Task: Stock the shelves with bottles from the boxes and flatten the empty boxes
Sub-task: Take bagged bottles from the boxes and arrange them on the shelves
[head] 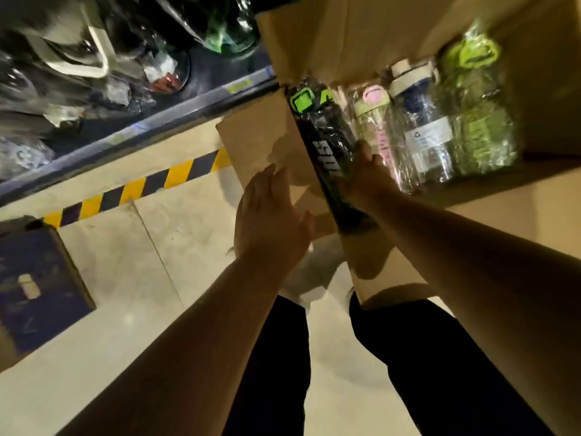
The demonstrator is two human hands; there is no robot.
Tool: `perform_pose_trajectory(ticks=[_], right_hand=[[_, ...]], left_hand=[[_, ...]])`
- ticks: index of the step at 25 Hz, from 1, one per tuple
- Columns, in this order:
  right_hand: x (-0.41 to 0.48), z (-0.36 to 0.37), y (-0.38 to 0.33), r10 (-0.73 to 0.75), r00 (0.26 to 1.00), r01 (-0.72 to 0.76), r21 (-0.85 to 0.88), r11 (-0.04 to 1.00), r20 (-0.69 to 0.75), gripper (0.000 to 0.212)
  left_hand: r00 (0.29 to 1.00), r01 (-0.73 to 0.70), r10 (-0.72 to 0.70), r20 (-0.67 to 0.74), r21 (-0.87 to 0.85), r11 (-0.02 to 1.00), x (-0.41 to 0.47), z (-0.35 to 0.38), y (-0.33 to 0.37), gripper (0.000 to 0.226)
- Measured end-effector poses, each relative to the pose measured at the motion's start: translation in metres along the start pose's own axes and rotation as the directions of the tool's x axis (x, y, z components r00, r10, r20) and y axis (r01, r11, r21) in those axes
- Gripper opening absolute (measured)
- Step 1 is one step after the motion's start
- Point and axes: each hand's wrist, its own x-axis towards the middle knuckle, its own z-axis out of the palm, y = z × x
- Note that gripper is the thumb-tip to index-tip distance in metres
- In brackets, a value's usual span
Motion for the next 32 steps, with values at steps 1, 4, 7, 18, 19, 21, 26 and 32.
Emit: perform_pose_trajectory(ticks=[1, 4, 7, 18, 19, 21, 26, 32], right_hand=[[0.005, 0.004, 0.003, -0.003, 1.000, 0.003, 0.022, 1.000, -0.001, 0.089], [0.008, -0.004, 0.015, -0.005, 0.999, 0.009, 0.126, 0.992, -0.035, 0.087], [-0.007, -0.028, 0.017, 0.030, 1.000, -0.028, 0.132, 0.991, -0.008, 0.079], [-0.120, -0.048, -0.009, -0.115, 0.993, 0.083, 0.544, 0.835, 0.025, 0.054], [-0.125, -0.042, -0.009, -0.153, 0.988, 0.112, 0.556, 0.823, 0.027, 0.040], [-0.120, -0.033, -0.007, -0.174, 0.985, 0.153, 0.524, 0.838, -0.008, 0.021], [-0.049, -0.027, 0.009, 0.040, 0.989, -0.004, 0.241, 0.971, -0.144, 0.059], [0.053, -0.029, 0.042, 0.207, 0.964, -0.215, -0.031, 0.976, -0.166, 0.080]], left_hand=[[1.000, -0.001, 0.001, 0.010, -0.019, 1.000, 0.002, 0.003, -0.005, 0.077], [1.000, -0.019, 0.020, 0.019, -0.051, 0.999, 0.008, 0.005, -0.010, 0.073], [0.999, -0.040, 0.043, 0.026, -0.101, 0.994, 0.013, -0.002, 0.000, 0.069], [0.887, 0.462, -0.250, 0.389, -0.758, 0.460, 0.029, -0.031, 0.048, 0.092], [0.888, 0.456, -0.267, 0.374, -0.791, 0.407, 0.029, -0.029, 0.044, 0.093], [0.887, 0.442, -0.326, 0.328, -0.806, 0.393, 0.032, -0.027, 0.029, 0.096], [0.898, 0.390, -0.380, 0.224, -0.804, 0.449, 0.039, -0.020, -0.002, 0.073], [0.905, 0.325, -0.395, 0.156, -0.853, 0.409, 0.066, 0.010, -0.002, 0.068]])
